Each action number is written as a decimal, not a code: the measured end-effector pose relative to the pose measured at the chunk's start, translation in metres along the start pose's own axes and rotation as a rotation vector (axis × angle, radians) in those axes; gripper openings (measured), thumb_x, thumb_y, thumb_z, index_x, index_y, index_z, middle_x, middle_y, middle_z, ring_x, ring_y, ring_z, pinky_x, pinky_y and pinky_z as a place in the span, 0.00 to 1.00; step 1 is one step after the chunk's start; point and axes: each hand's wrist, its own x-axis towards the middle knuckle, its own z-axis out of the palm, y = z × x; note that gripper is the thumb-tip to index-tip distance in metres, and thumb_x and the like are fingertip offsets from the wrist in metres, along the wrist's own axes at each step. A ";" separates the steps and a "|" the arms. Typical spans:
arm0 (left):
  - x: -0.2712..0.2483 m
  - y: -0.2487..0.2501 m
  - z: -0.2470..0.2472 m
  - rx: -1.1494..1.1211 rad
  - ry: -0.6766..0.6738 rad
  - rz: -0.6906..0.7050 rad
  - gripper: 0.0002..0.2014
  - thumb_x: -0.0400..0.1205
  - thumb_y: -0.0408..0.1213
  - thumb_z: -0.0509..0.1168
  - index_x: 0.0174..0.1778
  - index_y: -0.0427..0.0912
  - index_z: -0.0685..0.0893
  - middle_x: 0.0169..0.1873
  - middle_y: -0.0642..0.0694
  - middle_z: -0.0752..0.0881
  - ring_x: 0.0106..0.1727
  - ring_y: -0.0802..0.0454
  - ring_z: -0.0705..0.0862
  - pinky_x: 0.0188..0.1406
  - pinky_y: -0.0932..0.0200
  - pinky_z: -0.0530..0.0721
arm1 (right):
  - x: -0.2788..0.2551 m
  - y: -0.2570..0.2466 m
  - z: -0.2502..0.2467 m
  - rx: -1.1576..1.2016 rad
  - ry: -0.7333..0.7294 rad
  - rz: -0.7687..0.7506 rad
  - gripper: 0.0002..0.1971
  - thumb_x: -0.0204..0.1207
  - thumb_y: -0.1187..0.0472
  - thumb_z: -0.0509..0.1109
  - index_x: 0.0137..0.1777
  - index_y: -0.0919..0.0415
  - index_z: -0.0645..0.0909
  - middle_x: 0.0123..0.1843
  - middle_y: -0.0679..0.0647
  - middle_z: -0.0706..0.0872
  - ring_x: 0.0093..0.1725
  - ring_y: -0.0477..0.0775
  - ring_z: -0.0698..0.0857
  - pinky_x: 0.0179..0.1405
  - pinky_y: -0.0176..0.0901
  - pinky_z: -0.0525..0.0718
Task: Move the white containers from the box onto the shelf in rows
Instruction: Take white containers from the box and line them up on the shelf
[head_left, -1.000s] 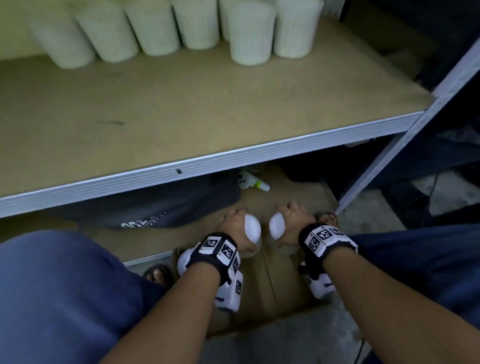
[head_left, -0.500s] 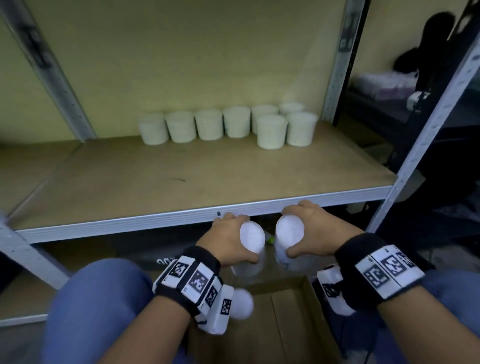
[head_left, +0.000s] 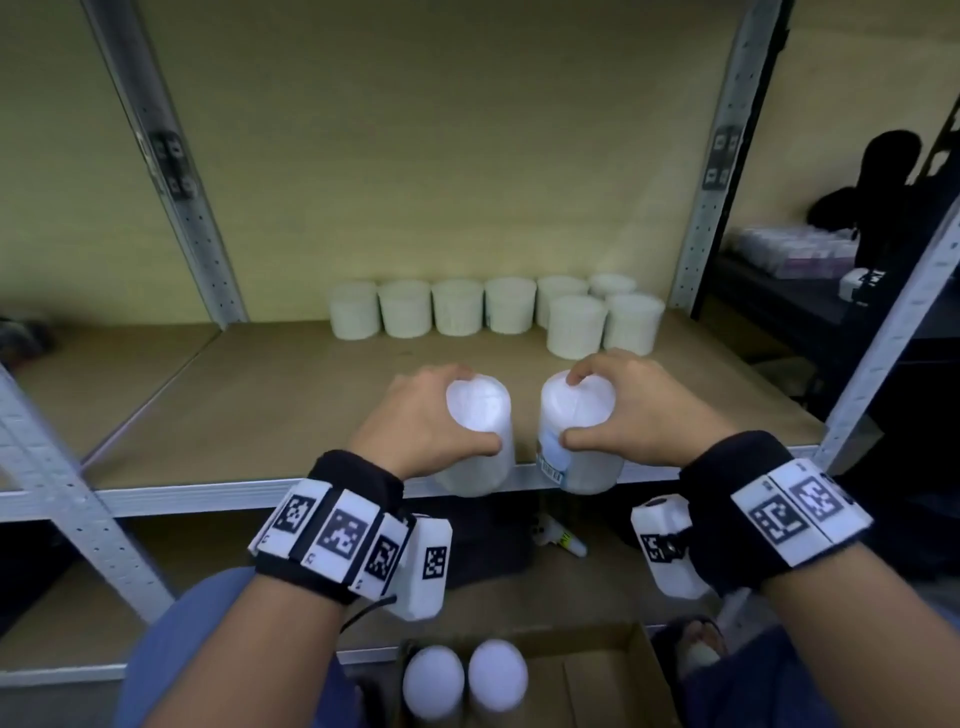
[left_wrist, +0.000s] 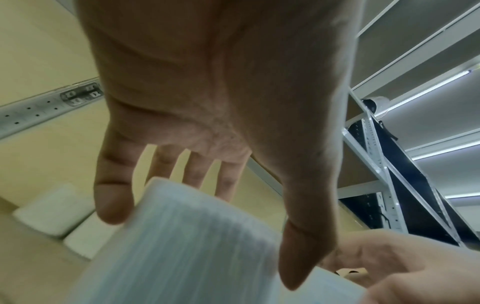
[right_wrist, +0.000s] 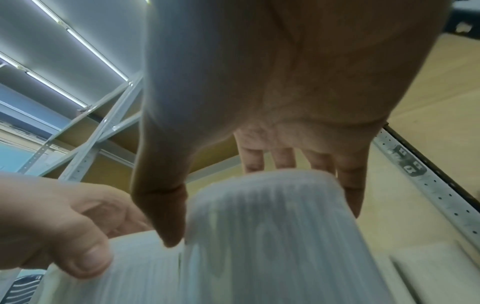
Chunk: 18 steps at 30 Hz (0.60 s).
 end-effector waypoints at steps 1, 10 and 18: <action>0.004 -0.002 -0.001 0.001 0.001 -0.007 0.39 0.64 0.55 0.75 0.73 0.55 0.74 0.71 0.52 0.76 0.73 0.48 0.72 0.65 0.51 0.78 | 0.006 -0.001 0.003 0.004 0.014 -0.007 0.29 0.61 0.49 0.79 0.64 0.50 0.78 0.65 0.47 0.78 0.59 0.46 0.74 0.54 0.37 0.72; 0.030 -0.027 0.013 -0.015 -0.010 -0.070 0.37 0.65 0.54 0.76 0.71 0.53 0.76 0.69 0.51 0.78 0.71 0.49 0.73 0.67 0.53 0.77 | 0.050 0.007 0.048 0.076 0.061 0.045 0.29 0.63 0.51 0.78 0.66 0.54 0.81 0.68 0.50 0.81 0.68 0.52 0.77 0.58 0.38 0.74; 0.035 -0.028 0.021 -0.020 -0.006 -0.072 0.36 0.70 0.53 0.74 0.74 0.54 0.72 0.71 0.54 0.76 0.73 0.49 0.68 0.66 0.55 0.71 | 0.055 0.008 0.056 0.084 0.053 0.052 0.28 0.67 0.48 0.76 0.68 0.53 0.78 0.70 0.50 0.79 0.72 0.56 0.74 0.65 0.45 0.75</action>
